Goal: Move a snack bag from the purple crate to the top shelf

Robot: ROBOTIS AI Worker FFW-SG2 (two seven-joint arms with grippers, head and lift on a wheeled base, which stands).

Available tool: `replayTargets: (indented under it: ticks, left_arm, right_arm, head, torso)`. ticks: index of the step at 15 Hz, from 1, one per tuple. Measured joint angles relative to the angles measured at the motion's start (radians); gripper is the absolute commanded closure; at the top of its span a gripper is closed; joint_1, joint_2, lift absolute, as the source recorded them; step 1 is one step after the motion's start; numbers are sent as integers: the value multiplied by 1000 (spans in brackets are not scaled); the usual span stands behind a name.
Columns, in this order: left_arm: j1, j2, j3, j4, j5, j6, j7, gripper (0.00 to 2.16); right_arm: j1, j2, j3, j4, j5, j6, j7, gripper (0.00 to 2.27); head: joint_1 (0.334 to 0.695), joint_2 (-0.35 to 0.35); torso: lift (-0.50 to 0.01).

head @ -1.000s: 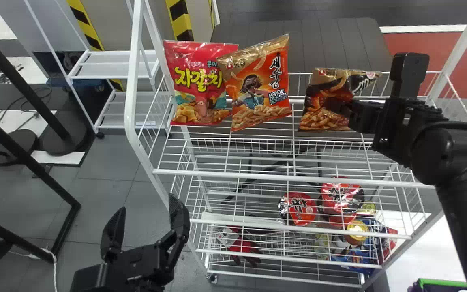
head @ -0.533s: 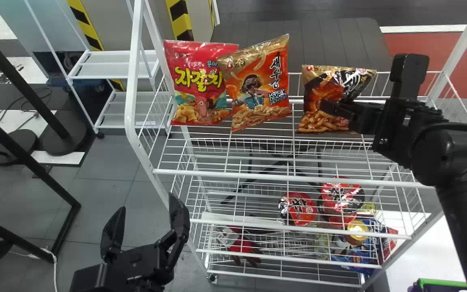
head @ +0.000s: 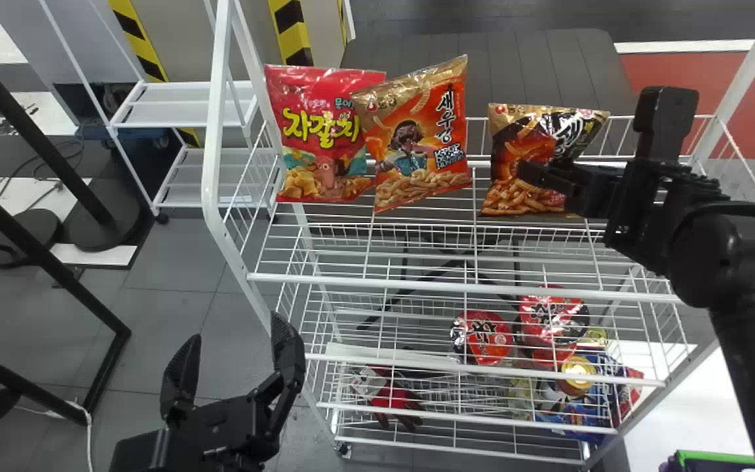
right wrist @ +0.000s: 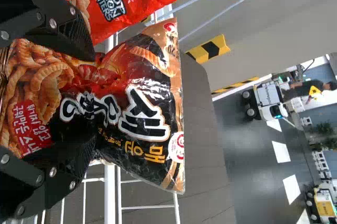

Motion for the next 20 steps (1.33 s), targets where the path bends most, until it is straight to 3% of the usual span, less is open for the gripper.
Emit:
replayTargets:
  ticks: [7,10,12,16,20]
  left_arm:
    - [1,4,1,-6,0,-5,-1,-2]
    - [3,8,2,-16,0,-2,-5,-2]
    - [7,14,3,-27,0,11,-9,-2]
    - [20,18,8,-32,-6,26,-17,-2]
    - [23,17,19,-32,-11,37,-24,-2]
  right_arm:
    - [203,0,-10,-305,41,104,-20,167]
    - [423,0,-5,-482,93,-92,-22,167]
    - [572,-19,-20,-557,93,-292,-17,167]
    - [776,-48,-133,-582,69,-469,63,164]
    - [883,-51,-188,-559,64,-487,63,167]
  head:
    - [695,123]
    - [695,113]
    - [695,91]
    - [695,32]
    - [695,-25]
  torso:
    - [-1]
    - [-1]
    - [-1]
    - [-1]
    - [-1]
